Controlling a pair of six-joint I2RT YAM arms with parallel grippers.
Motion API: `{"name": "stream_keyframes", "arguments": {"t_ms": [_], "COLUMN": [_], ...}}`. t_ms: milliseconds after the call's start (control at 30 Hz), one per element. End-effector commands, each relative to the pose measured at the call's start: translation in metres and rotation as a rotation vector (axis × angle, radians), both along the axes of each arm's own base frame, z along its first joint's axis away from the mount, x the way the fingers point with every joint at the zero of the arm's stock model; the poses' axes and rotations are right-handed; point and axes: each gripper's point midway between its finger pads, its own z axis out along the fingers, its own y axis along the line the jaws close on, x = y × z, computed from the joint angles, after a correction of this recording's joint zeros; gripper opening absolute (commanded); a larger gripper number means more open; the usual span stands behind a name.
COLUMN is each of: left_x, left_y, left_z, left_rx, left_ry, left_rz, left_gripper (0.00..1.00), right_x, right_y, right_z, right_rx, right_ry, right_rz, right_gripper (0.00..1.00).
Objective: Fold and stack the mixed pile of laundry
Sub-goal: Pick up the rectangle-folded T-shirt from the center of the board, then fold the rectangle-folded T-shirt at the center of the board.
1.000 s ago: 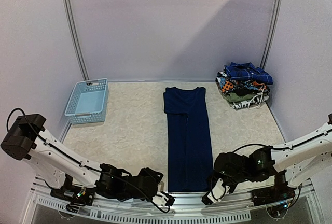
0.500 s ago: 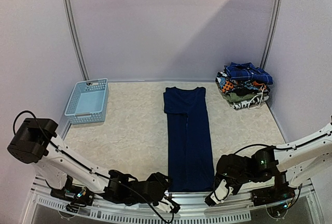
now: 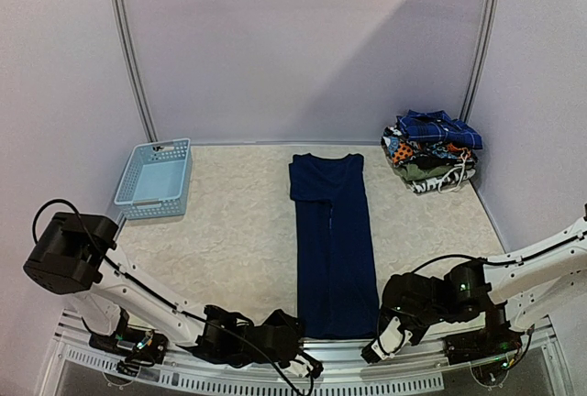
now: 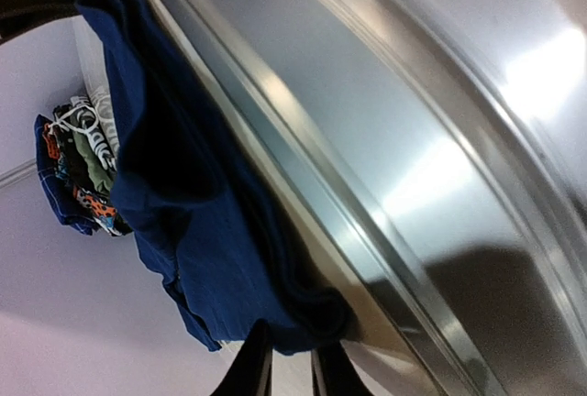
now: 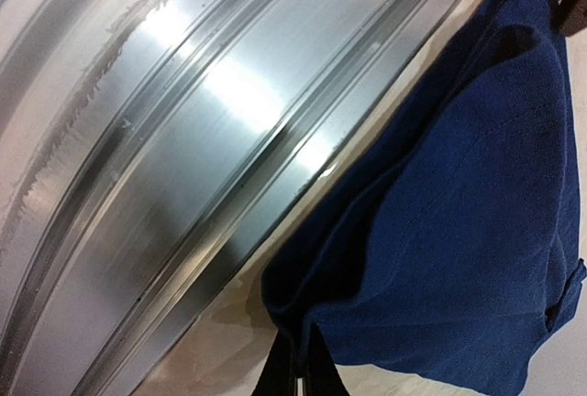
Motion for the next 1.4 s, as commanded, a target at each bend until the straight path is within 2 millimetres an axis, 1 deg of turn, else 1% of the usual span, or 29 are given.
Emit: {"name": "stream_keyframes", "arguments": {"t_ms": [0,67,100,200,367,467,567,700,933,1067,1200,1333,1367], "left_x": [-0.011,-0.009,-0.007,0.000,0.009,0.022,0.039,0.060,0.090,0.110,0.126,0.151,0.158], "left_y": [0.018,0.014,0.013,0.010,0.002,-0.004,-0.006,-0.005,-0.009,-0.010,-0.012,-0.008,-0.007], "left_z": [-0.023,-0.019,-0.015,-0.003,0.021,0.039,0.059,0.073,0.086,0.091,0.090,0.086,0.085], "left_rx": [0.114,0.086,0.066,-0.005,-0.123,-0.216,-0.296,-0.349,-0.416,-0.454,-0.475,-0.509,-0.520], "left_ry": [0.065,0.081,0.091,0.116,0.155,0.203,0.229,0.234,0.222,0.218,0.209,0.198,0.202], "left_rz": [-0.009,0.011,0.027,0.064,0.118,0.177,0.237,0.294,0.373,0.419,0.452,0.532,0.554], "left_gripper": [0.12,0.02,0.00,0.00,0.00,0.00,0.00,0.00,0.00,0.00,0.00,0.00,0.00], "right_x": [-0.002,0.002,0.005,0.016,0.021,0.030,0.037,0.053,0.107,0.134,0.166,0.197,0.204], "right_y": [0.005,0.003,0.001,-0.006,-0.007,-0.005,-0.002,-0.001,-0.006,-0.008,-0.009,-0.010,-0.010], "right_z": [0.004,0.009,0.011,0.023,0.039,0.050,0.062,0.071,0.087,0.100,0.111,0.115,0.111], "right_rx": [0.012,0.021,0.023,0.044,0.088,0.124,0.161,0.191,0.264,0.318,0.369,0.408,0.400], "right_ry": [0.040,0.057,0.065,0.084,0.105,0.125,0.144,0.112,-0.009,-0.052,-0.048,-0.026,-0.018], "right_rz": [-0.024,-0.049,-0.067,-0.126,-0.179,-0.227,-0.253,-0.295,-0.476,-0.556,-0.638,-0.695,-0.705], "right_gripper": [0.00,0.00,0.00,0.00,0.00,0.00,0.00,0.00,0.00,0.00,0.00,0.00,0.00]}}
